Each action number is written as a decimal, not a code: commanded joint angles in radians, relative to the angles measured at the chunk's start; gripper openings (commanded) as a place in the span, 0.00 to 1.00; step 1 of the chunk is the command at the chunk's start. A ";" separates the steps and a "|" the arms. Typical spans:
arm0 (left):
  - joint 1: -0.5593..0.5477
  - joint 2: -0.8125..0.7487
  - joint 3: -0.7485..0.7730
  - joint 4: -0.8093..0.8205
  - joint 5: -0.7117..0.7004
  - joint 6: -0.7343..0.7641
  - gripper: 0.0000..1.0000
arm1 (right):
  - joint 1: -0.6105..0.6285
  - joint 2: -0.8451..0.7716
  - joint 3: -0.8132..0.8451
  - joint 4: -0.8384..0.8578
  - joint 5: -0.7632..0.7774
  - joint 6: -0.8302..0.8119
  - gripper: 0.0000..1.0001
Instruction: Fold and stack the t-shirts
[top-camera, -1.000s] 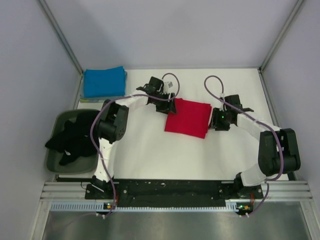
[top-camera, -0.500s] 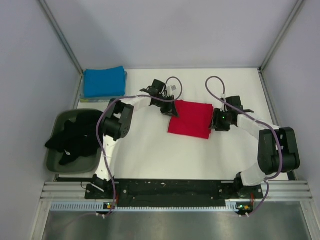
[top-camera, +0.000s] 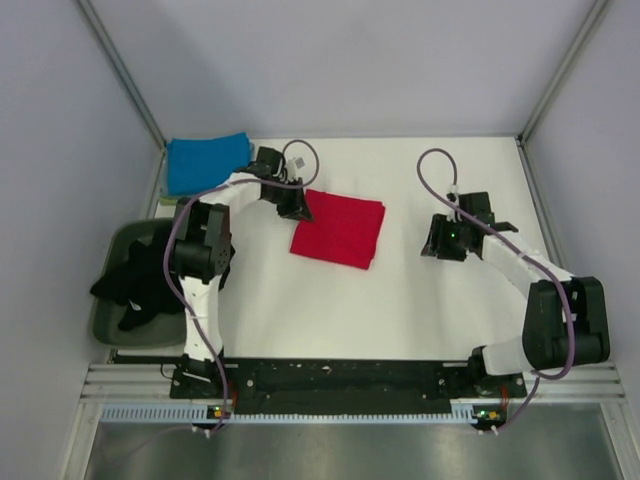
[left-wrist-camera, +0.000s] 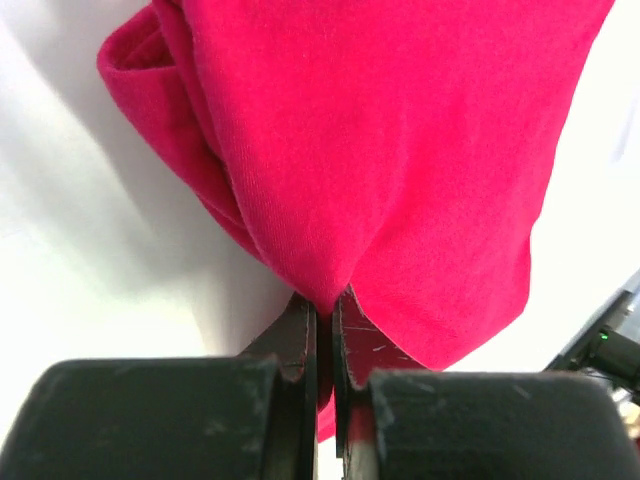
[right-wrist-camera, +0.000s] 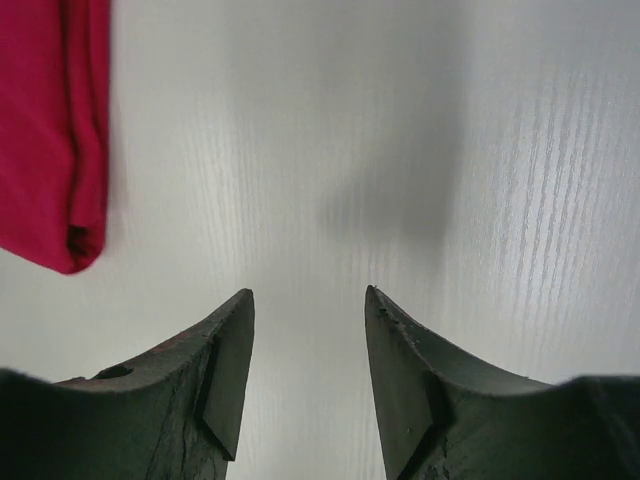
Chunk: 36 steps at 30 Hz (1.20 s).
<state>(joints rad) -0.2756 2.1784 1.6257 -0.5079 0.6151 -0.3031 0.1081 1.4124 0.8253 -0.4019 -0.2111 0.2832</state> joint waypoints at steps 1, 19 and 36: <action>0.081 -0.098 0.022 -0.104 -0.116 0.151 0.00 | -0.015 -0.059 0.014 -0.020 0.024 -0.026 0.50; 0.159 -0.141 0.250 -0.219 -0.443 0.456 0.00 | -0.015 -0.127 0.014 -0.063 0.099 -0.072 0.99; 0.127 0.001 0.622 -0.363 -0.655 0.556 0.00 | -0.013 -0.109 0.015 -0.072 0.144 -0.079 0.99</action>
<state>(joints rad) -0.1318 2.1590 2.1654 -0.8474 0.0570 0.2085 0.1078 1.3190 0.8253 -0.4812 -0.1043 0.2100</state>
